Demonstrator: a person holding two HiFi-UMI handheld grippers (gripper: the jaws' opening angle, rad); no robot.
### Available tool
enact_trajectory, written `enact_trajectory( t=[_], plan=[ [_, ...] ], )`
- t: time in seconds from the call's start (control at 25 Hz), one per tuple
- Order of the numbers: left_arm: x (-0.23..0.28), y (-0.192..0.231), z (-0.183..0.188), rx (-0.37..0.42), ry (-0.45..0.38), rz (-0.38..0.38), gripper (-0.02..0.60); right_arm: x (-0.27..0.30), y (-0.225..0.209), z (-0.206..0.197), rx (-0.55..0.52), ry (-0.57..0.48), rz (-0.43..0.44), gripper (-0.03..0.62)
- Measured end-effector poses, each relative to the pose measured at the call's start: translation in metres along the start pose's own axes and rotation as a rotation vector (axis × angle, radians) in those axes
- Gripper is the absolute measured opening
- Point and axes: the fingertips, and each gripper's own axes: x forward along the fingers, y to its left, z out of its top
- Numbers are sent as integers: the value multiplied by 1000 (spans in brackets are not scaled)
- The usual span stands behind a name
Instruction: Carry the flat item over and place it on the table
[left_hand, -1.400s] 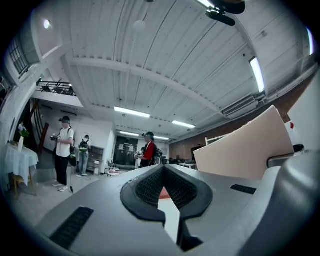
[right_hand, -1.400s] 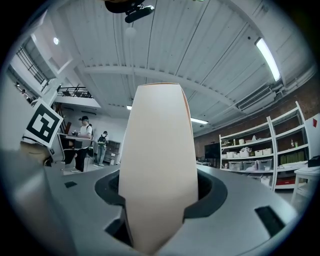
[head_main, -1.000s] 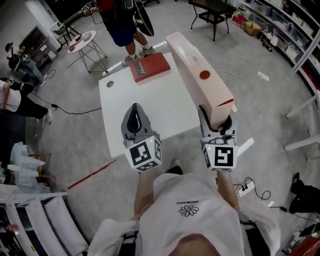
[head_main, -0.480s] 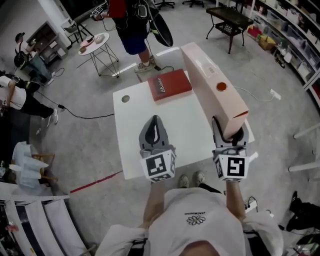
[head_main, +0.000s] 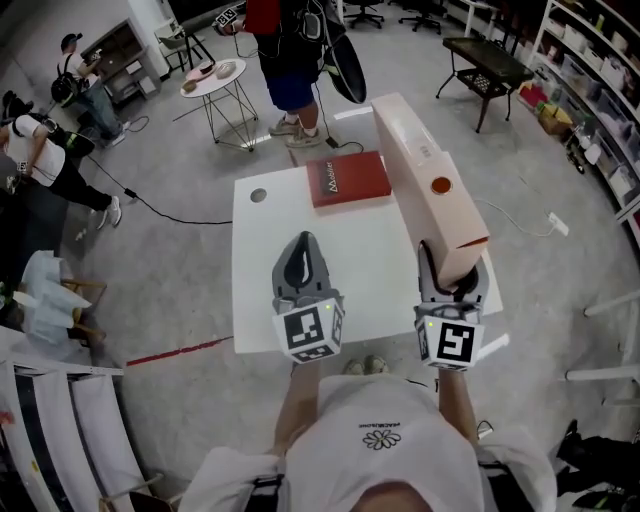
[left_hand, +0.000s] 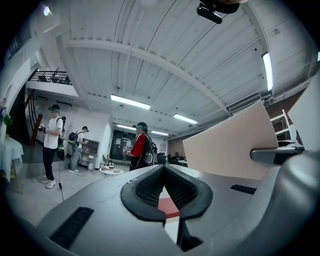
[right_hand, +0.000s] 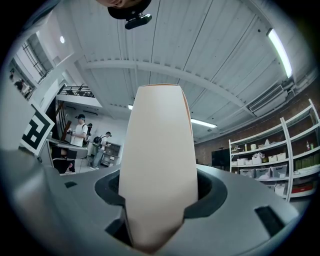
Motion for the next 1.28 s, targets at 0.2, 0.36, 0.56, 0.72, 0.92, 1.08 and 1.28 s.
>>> enact_trajectory(
  t=[0.2, 0.36, 0.56, 0.72, 0.92, 1.08, 1.28],
  plan=[
    [3, -2, 1, -10, -3, 30, 15, 3, -9, -1, 6, -15, 16, 282],
    [3, -3, 7, 21, -15, 46, 15, 4, -10, 0, -3, -10, 23, 282],
    [4, -10, 11, 118, -29, 57, 15, 7, -5, 11, -71, -70, 43, 282],
    [2, -2, 5, 88, -12, 66, 15, 9, 9, 9, -275, -32, 83, 282],
    [0, 7, -1, 84, -4, 81, 15, 7, 23, -5, -481, 69, 131, 282],
    [1, 8, -6, 107, 1, 86, 15, 9, 29, -12, -657, 62, 169, 282],
    [2, 5, -5, 124, 4, 82, 15, 16, 30, -23, -1001, 54, 159, 282]
  ],
)
